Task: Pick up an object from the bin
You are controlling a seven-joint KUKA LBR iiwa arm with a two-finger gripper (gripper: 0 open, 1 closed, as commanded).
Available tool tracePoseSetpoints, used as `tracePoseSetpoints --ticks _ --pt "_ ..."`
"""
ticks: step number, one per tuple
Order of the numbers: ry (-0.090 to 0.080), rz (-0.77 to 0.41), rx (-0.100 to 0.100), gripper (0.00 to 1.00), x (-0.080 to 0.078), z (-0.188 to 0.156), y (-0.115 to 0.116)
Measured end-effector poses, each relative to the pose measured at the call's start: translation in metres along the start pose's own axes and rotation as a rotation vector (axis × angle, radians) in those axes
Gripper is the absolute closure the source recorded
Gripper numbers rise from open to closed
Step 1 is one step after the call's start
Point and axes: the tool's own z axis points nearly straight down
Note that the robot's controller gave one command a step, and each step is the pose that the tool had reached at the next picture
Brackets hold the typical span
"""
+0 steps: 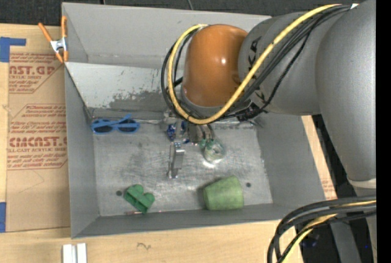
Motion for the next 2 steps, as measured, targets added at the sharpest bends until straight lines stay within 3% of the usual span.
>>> tracePoseSetpoints --ticks 1,2 --pt "0.005 -0.140 0.002 0.00 0.075 0.052 -0.035" --pt "0.000 -0.375 -0.001 0.00 0.071 0.051 0.016"
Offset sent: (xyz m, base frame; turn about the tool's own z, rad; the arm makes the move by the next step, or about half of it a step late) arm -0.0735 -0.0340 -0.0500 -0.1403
